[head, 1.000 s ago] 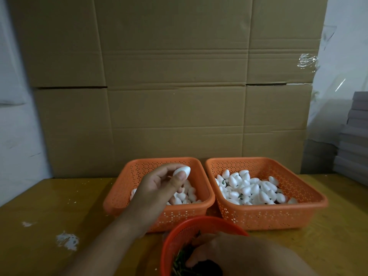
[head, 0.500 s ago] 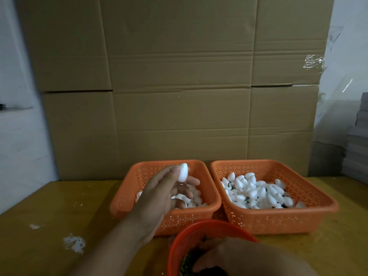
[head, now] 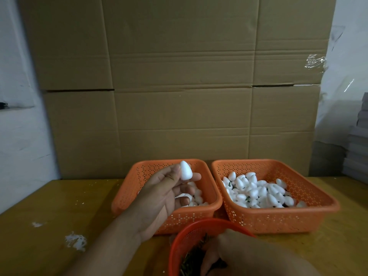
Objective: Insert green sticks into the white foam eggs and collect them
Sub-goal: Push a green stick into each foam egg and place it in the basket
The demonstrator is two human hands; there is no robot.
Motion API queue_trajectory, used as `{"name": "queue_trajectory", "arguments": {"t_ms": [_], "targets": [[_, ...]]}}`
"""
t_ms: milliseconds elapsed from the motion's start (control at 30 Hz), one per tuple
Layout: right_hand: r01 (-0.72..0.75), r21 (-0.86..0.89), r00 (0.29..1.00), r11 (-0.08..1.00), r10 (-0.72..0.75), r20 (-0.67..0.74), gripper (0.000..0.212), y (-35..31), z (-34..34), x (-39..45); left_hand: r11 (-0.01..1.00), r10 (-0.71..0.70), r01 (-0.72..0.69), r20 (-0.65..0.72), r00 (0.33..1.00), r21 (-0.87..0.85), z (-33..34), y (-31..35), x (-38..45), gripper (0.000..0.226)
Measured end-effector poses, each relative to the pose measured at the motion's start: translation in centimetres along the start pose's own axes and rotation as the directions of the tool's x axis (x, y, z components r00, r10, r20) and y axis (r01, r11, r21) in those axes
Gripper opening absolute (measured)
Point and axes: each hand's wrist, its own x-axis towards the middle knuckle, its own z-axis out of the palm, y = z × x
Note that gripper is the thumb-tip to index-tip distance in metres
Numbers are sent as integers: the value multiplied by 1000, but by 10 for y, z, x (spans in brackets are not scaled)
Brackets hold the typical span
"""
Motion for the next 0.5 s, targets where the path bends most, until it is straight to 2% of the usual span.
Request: {"name": "queue_trajectory", "arguments": {"t_ms": [33,200,300,500], "targets": [[-6,9,999,1000,5,37,20,-1,2,1,1000,-3,3,10,1000,-5,0,0,0,28],[-30,-21,999,999,30,-18,18,2,8,0,1000,-10,10,14,1000,-16,-1,0,0,31],[-56,-63,998,996,56,5,20,0,8,1,1000,-18,18,10,1000,-19,-1,0,0,34],[-8,-47,1000,999,7,-26,18,0,2,-2,998,-33,34,17,999,-54,0,2,0,32]]}}
